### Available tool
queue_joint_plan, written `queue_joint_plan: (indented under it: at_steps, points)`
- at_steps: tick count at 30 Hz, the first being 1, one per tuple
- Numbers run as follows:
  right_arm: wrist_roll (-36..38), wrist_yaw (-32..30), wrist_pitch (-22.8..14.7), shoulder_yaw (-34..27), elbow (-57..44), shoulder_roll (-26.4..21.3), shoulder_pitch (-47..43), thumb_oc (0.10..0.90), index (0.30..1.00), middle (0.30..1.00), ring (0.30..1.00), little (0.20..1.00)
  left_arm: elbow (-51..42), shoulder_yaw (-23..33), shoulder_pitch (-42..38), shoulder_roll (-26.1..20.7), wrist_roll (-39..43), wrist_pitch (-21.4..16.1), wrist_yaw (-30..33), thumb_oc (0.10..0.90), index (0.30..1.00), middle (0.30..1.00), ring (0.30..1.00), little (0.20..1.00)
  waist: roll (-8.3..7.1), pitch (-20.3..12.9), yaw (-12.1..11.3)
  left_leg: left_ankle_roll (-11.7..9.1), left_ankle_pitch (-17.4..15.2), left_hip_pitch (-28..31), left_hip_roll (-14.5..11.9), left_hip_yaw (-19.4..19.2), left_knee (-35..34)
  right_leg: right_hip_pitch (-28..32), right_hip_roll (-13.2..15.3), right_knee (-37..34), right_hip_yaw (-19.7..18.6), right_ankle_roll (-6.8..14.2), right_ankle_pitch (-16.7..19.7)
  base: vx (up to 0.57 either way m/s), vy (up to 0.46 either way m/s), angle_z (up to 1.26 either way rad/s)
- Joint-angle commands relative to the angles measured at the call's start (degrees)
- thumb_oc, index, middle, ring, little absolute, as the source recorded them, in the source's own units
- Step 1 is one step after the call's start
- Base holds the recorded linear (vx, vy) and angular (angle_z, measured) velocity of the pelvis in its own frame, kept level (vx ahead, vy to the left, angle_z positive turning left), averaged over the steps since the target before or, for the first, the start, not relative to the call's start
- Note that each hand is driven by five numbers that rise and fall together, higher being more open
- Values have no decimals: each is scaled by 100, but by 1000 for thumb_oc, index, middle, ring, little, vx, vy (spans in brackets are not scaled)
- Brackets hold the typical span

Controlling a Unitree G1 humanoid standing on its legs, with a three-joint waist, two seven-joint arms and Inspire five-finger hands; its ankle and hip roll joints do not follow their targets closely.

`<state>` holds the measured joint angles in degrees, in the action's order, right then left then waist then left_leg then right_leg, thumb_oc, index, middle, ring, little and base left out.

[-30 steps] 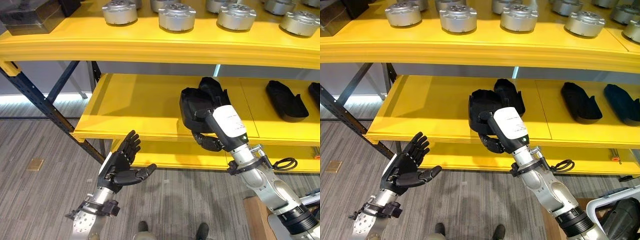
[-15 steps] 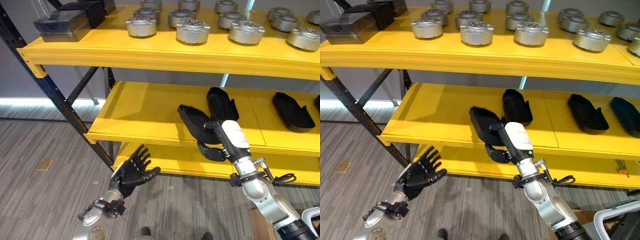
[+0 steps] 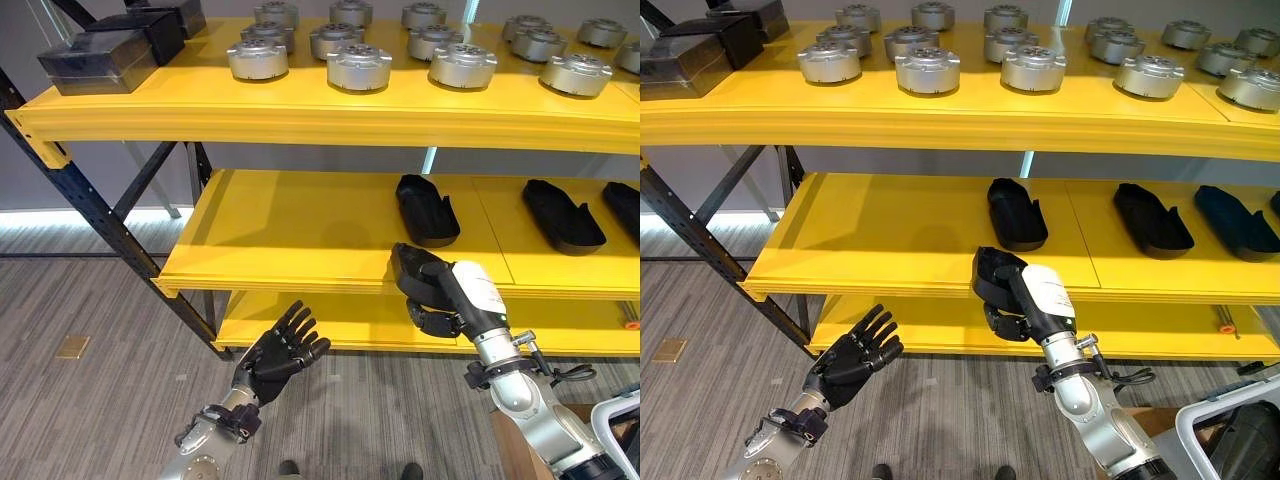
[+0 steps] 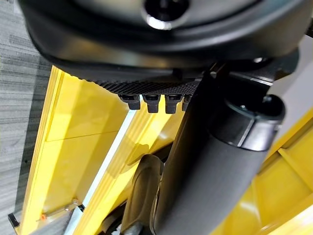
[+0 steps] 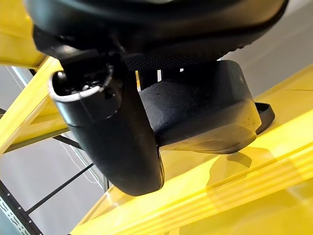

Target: Move parts from the plastic box to the shelf.

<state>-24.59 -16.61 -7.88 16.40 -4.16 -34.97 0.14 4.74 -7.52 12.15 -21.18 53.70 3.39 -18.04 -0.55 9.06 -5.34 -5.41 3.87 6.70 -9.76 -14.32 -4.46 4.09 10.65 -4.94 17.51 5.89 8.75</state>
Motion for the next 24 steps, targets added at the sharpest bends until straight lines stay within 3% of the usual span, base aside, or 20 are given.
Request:
queue_joint_plan:
  at_steps: [1, 6, 11, 14, 19, 24]
  points:
    - [-106, -404, -673, -482, -505, -98, -943, 400, 300, 300, 300, 300, -467, 66, -400, -33, 200, -538, -161, 900, 1000, 1000, 1000, 1000, -116, -318, -2, 171, -461, -10, -114, -119, 263, 394, 446, 450, -64, 218, -899, 22, 113, -13]
    - [-343, -516, -1002, -564, -518, -181, -1046, 400, 300, 300, 300, 300, -501, 231, -295, -176, -208, -911, -82, 900, 1000, 1000, 1000, 1000, -183, -301, -87, 299, -578, -2, 13, -61, 365, 409, 502, 579, -153, 241, -942, 20, 120, -10]
    - [-574, -513, -1185, -625, -619, -272, -1091, 400, 300, 300, 300, 300, -653, 569, 26, -304, -48, -955, -330, 900, 1000, 1000, 1000, 1000, -181, -249, -220, 403, -660, -84, 161, 56, 504, 378, 525, 804, -154, 231, -1040, -14, 159, -4]
    - [-828, -650, -1357, -595, -590, -325, -1166, 400, 300, 300, 300, 300, -627, 739, 197, -393, -271, -1054, -473, 900, 1000, 1000, 1000, 1000, -167, -199, -325, 509, -706, -140, 287, 130, 594, 319, 569, 1080, -68, 234, -1116, -56, 228, 1]
    - [-1312, -1090, -1522, -450, -555, -275, -1510, 400, 300, 300, 300, 300, -554, 700, 208, -539, -292, -1180, -613, 900, 1000, 1000, 1000, 1000, -83, -118, -497, 777, -799, -191, 608, 209, 569, 32, 729, 1858, 149, 196, -913, -67, 237, 6]
    - [-1514, -1045, -1528, -240, -598, -151, -2002, 400, 300, 300, 300, 300, -458, 518, 140, -489, -326, -1317, -683, 900, 1000, 1000, 1000, 1000, 13, -38, -614, 896, -895, -96, 784, 97, 473, -311, 782, 2633, 487, 186, -912, -54, 225, -5]
